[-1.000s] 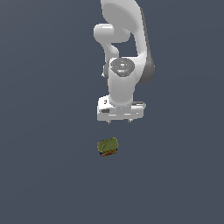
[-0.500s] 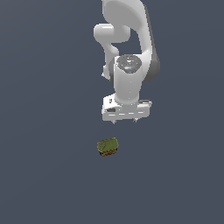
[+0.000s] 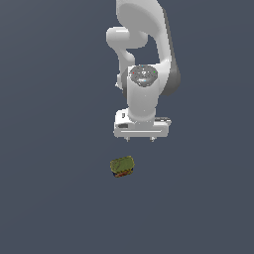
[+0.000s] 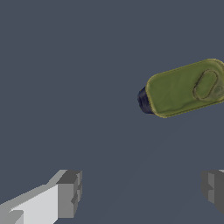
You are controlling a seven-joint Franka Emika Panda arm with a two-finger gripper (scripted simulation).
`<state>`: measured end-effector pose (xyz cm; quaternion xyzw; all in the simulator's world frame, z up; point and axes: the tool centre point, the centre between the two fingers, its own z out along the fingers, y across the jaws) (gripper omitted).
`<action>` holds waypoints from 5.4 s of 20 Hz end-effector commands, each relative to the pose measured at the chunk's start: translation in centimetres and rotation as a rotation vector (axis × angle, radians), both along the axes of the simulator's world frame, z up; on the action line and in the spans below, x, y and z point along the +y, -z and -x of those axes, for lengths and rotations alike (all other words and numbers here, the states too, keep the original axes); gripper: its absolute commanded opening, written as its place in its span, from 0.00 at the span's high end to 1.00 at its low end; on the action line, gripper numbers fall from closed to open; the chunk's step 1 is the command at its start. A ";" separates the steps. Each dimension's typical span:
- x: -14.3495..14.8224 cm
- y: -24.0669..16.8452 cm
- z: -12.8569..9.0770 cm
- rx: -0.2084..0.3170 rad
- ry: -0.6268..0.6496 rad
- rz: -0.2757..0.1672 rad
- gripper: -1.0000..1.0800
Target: Pick up the object and move it to a goal position.
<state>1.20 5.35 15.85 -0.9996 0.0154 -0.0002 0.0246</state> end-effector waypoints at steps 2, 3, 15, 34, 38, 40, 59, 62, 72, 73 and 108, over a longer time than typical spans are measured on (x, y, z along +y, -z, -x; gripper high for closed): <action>-0.4 0.3 -0.5 0.005 0.073 0.000 0.04; -0.6 0.4 -0.6 0.006 0.098 0.000 0.04; -2.6 1.8 -2.8 0.025 0.455 0.006 0.04; -5.9 4.0 -6.0 0.038 1.017 0.028 0.04; -6.5 4.4 -6.5 0.037 1.119 0.033 0.04; -6.7 4.5 -6.7 0.036 1.160 0.035 0.04; -7.3 6.1 -7.3 0.033 1.281 0.041 0.04; -7.4 7.8 -7.3 0.033 1.283 0.041 0.04; -7.4 10.0 -7.4 0.033 1.284 0.041 0.04; -7.4 10.0 -7.4 0.033 1.284 0.041 1.00; -8.0 -6.2 -2.9 0.035 1.285 0.040 1.00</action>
